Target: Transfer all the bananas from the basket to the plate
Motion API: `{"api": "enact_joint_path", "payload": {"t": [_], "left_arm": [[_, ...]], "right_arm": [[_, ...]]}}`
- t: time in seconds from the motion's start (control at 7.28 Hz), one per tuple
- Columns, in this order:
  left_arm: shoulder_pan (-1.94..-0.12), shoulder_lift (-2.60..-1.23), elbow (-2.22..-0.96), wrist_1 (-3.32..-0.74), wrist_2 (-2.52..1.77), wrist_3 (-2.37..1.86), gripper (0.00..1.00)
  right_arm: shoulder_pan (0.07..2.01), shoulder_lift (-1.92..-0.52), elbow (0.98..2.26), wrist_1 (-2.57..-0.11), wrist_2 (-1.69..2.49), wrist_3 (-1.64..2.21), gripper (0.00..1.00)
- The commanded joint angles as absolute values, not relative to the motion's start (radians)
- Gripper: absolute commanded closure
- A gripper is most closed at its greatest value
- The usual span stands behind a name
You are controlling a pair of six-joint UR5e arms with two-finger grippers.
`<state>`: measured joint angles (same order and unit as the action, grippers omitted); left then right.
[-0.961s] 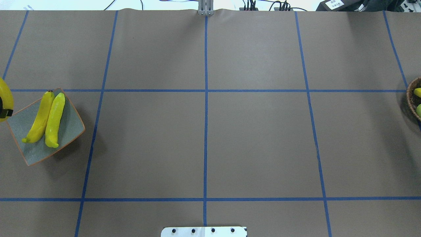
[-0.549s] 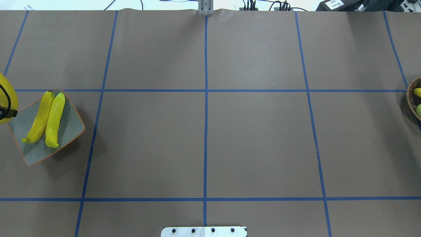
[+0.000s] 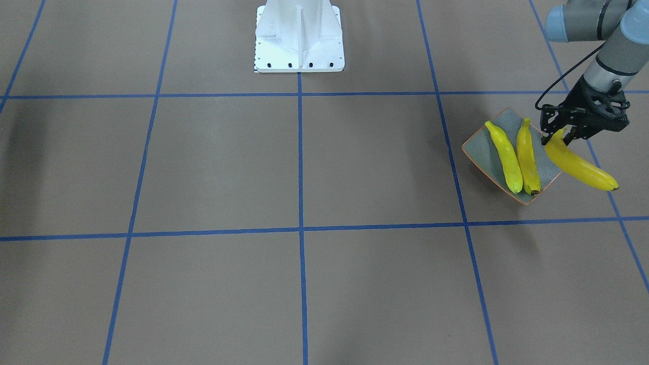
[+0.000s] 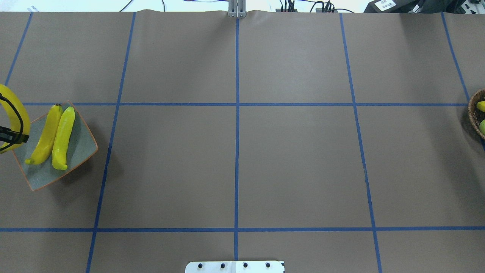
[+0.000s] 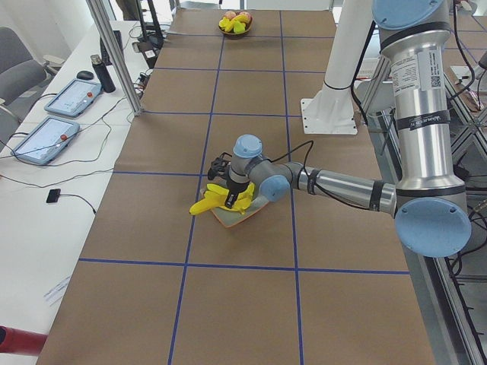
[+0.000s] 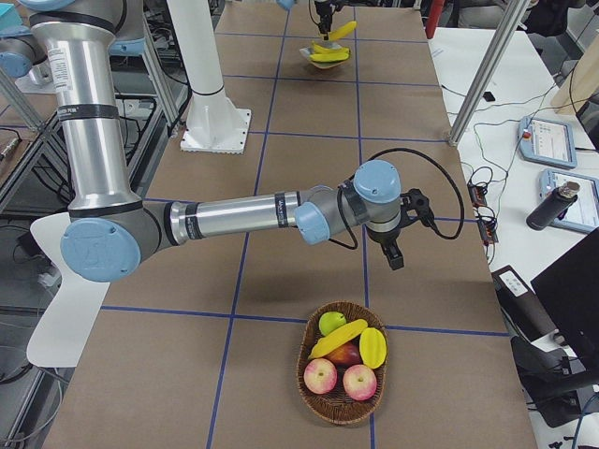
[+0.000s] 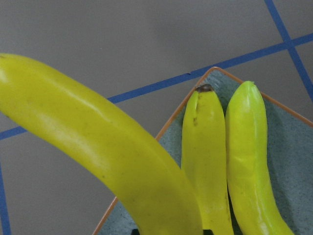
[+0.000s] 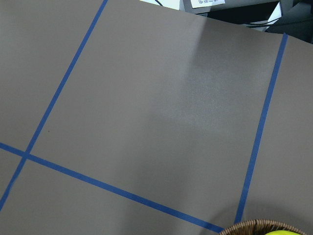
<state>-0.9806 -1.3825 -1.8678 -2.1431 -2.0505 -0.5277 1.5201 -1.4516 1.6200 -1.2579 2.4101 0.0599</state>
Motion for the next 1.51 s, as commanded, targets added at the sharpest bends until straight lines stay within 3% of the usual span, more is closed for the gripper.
{"api": "enact_joint_path", "payload": {"t": [0.0,0.14,0.41,0.55,1.37], "left_arm": [[-0.962,-1.371,-1.868,-2.143,-2.051,-0.528,0.69],[-0.953,-1.365,-1.868,-2.143,-2.049,-0.528,0.61],[-0.936,-1.364,-1.868,-2.148,-2.048,-0.52,0.07],[-0.936,-1.364,-1.868,-2.151,-2.046,-0.519,0.0],[-0.951,-1.381,-1.972,-2.134,-2.042,-0.492,0.0]], "right_arm": [[1.52,-1.453,1.62,-1.256,2.41,0.06,0.0],[1.52,-1.453,1.62,-1.256,2.408,0.06,0.0],[1.52,-1.453,1.62,-1.256,2.407,0.06,0.0],[1.52,-1.451,1.62,-1.256,2.407,0.061,0.0],[1.522,-1.46,1.618,-1.256,2.405,0.06,0.0]]}}
